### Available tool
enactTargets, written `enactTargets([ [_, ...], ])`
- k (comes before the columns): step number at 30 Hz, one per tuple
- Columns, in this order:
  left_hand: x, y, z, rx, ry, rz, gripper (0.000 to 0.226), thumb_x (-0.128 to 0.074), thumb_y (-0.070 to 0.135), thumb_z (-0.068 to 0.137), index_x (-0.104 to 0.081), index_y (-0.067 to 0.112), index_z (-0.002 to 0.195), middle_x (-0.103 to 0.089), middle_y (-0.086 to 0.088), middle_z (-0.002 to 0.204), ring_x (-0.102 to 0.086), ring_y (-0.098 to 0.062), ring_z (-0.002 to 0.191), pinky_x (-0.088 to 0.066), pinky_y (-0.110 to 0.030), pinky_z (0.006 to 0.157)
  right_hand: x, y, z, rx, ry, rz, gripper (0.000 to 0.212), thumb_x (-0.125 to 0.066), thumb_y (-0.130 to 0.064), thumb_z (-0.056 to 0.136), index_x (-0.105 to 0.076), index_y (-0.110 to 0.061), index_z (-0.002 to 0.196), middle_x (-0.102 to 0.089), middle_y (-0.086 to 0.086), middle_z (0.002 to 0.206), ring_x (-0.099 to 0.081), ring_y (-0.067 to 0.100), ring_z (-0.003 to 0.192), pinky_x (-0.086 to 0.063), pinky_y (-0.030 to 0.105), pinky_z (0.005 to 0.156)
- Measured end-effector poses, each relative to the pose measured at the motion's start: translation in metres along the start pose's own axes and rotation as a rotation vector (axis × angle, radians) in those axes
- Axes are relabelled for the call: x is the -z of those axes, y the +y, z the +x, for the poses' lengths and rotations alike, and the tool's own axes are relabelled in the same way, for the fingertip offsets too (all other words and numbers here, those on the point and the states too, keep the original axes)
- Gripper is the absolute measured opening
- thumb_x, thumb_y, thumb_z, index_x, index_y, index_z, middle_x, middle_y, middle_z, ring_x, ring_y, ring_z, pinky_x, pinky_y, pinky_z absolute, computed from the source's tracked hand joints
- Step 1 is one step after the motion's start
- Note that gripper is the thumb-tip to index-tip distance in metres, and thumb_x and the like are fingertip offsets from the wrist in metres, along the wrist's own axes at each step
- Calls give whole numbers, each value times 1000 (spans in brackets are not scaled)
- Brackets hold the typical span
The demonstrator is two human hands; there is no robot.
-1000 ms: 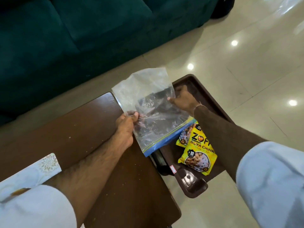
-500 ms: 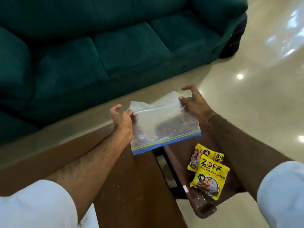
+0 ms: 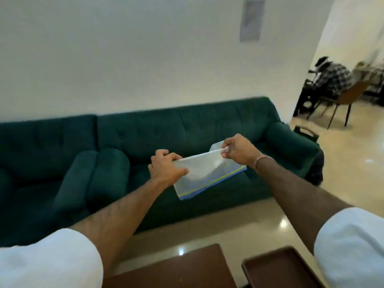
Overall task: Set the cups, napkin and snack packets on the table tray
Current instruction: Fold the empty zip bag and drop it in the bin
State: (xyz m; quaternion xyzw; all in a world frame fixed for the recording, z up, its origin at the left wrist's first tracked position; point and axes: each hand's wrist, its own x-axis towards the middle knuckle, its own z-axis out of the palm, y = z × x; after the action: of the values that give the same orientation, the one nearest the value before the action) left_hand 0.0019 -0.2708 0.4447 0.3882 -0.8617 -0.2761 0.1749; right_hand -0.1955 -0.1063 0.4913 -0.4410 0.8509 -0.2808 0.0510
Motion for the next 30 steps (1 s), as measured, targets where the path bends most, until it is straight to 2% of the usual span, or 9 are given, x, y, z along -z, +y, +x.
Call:
enactTargets([
  [4,123,22,0,-216,-81,95,60,-80,51,67,-64,36,123,-51,6,142,-48,-17,130,-37,-40,108,47,-126,12,196,-4,-101,20,-73,-12,83,-75,-4,102,-54,8,95,-52,19,90,-37,18,80],
  [9,253,27,-22,-284,-134,-171,19,-77,28,75,-75,25,94,-70,10,80,-65,-9,73,-46,-18,59,86,-274,1,286,104,-24,39,-80,-19,77,-68,-22,114,-58,10,121,-59,27,113,-39,21,92],
  [13,333,1,-41,-236,-97,-642,16,-75,5,80,-78,10,95,-75,-10,93,-70,-26,84,-56,-38,81,95,-358,-17,174,318,257,112,-90,-28,65,-21,-28,152,-25,7,157,-30,31,142,-30,49,116],
  [17,402,-24,-59,-276,-131,-994,29,-76,9,84,-70,3,111,-74,-18,108,-72,-35,98,-58,-39,79,80,-408,-24,16,-77,849,149,-95,-32,59,19,-25,155,-2,10,167,-13,30,152,-13,51,124],
  [19,427,-37,-65,-289,-163,-1071,32,-74,9,86,-67,3,116,-73,-17,112,-71,-34,102,-58,-38,80,66,-426,-23,21,-291,1002,136,-94,-35,58,-3,-22,158,-27,11,160,-34,30,144,-25,54,119],
  [22,460,-59,-78,-283,-144,-1121,37,-74,8,84,-63,5,119,-72,-15,116,-72,-32,100,-59,-36,75,44,-459,-16,122,-458,1103,63,-91,-28,62,-59,-12,114,-67,5,106,-68,21,95,-55,41,85],
  [25,485,-87,-90,-224,-33,-1080,42,-71,6,85,-59,8,125,-72,-14,119,-72,-35,100,-59,-37,72,23,-491,-4,181,-531,1172,48,-85,-10,64,-64,-6,108,-70,10,92,-72,23,80,-62,38,73],
  [28,505,-119,-104,-172,45,-1004,46,-66,2,86,-56,11,130,-71,-13,121,-72,-30,95,-59,-36,72,1,-526,3,253,-556,1211,52,-76,4,74,-61,-2,124,-69,17,105,-68,30,91,-58,46,93],
  [30,520,-141,-114,-130,107,-978,45,-59,-4,87,-57,10,130,-72,-12,120,-71,-26,101,-59,-37,82,-18,-552,4,304,-579,1260,49,-61,16,80,-61,-3,126,-70,19,109,-69,32,91,-60,44,87],
])
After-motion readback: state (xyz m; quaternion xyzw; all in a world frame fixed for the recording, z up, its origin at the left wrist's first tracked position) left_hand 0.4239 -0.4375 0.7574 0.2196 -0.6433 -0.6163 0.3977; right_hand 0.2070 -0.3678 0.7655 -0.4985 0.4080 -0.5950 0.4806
